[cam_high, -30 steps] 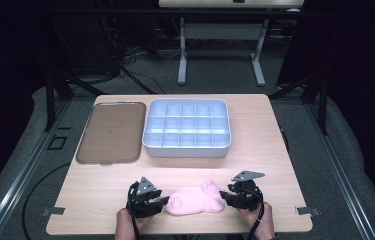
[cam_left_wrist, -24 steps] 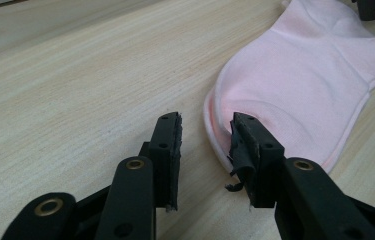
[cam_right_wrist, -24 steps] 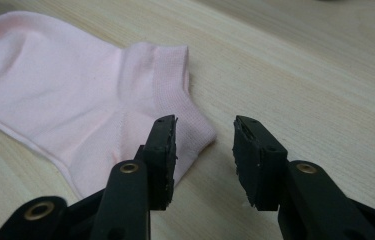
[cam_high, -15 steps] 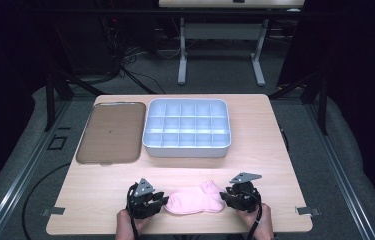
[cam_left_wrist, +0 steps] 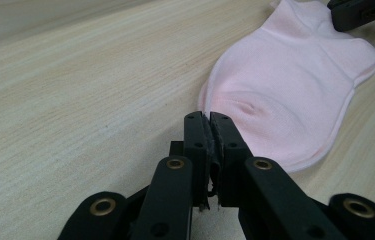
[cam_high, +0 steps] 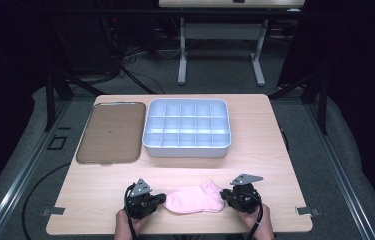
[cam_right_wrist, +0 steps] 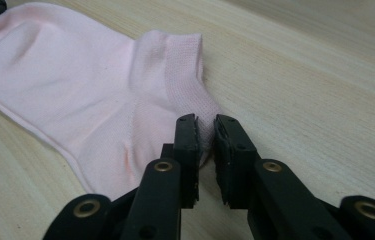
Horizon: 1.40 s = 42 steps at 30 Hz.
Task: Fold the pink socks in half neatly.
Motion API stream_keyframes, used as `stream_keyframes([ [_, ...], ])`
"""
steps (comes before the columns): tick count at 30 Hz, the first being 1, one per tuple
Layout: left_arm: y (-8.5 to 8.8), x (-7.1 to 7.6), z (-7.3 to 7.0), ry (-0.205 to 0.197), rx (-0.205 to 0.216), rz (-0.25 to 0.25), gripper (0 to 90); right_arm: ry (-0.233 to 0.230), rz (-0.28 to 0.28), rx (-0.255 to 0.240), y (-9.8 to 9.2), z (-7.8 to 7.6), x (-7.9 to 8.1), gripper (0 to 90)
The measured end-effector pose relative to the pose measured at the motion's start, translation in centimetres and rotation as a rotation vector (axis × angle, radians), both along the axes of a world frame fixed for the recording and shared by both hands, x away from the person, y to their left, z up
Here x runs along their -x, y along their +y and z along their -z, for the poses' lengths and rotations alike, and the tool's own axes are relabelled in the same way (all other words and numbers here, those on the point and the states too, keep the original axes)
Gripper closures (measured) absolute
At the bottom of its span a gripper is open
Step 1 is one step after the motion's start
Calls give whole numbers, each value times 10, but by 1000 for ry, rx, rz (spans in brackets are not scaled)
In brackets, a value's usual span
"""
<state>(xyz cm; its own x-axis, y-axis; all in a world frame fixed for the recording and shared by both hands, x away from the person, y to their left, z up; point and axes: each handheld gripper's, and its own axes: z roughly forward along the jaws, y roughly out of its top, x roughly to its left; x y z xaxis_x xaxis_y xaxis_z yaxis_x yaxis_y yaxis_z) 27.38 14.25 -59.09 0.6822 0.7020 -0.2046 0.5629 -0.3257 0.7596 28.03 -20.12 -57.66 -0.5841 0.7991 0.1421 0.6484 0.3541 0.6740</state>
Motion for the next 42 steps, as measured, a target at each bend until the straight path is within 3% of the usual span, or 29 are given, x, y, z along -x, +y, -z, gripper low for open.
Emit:
stream_keyframes([
  [10,-1,1,0,-10,-9,-4,885,35,11,-27,-2,-1,-1,876],
  [16,2,-1,0,14,11,0,885,25,12,-23,-1,-4,0,880],
  [42,1,-1,0,7,8,-4,884,-44,-19,5,5,-35,11,879],
])
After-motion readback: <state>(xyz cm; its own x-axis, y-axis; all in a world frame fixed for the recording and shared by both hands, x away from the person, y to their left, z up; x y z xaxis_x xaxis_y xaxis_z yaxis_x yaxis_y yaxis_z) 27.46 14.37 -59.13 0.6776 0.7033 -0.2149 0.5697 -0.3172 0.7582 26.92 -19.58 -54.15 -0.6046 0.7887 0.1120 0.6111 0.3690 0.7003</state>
